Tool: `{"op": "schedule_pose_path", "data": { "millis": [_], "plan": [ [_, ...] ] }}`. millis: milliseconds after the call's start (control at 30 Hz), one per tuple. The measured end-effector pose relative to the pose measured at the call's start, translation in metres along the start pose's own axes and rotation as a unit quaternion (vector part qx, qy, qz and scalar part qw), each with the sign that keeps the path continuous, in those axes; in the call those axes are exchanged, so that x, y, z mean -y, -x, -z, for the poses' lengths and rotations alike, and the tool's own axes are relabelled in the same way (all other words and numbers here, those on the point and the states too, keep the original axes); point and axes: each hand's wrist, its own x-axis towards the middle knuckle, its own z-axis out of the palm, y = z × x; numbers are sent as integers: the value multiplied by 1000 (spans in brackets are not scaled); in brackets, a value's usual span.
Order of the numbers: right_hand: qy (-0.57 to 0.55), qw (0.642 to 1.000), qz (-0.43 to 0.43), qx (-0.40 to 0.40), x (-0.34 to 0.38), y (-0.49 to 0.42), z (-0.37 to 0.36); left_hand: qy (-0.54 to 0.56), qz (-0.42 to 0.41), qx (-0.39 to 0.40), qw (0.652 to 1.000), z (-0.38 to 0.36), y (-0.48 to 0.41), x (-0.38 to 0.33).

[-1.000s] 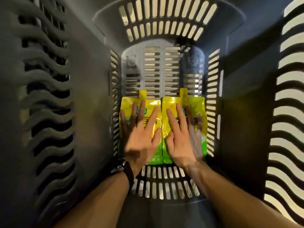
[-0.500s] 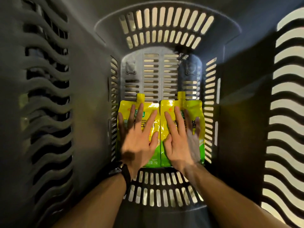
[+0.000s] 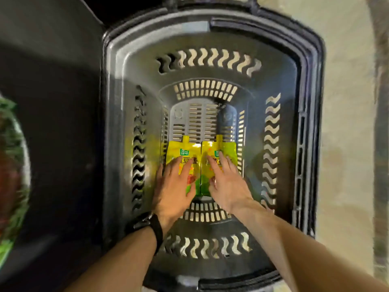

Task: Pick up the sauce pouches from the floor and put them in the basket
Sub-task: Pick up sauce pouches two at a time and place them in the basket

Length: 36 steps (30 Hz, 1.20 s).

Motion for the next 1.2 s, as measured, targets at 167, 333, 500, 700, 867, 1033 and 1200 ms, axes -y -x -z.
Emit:
{"op": "schedule_pose_path", "data": {
  "millis": [167, 333, 500, 700, 867, 1033, 1200],
  "plan": [
    [12, 1000, 9, 6, 34, 78, 105, -11, 3, -38, 999, 117, 62, -47],
    [58, 997, 4, -58, 73, 189, 236, -91, 6, -7, 996, 255, 131, -114],
    [75, 989, -36, -126, 95, 315, 327, -135, -53, -28, 989, 367, 201, -187],
    [46, 970, -173, -167, 82, 458, 365, -171, -192, -47, 965, 433, 252, -280],
    [-23, 921, -293, -256, 39, 560, 368, -213, -317, -64, 922, 455, 291, -370],
    [-105, 844, -404, -336, -2, 673, 355, -293, -442, -77, 844, 447, 350, -472],
    [-183, 736, -526, -386, -53, 810, 284, -351, -557, -81, 749, 399, 444, -578]
  ]
}}
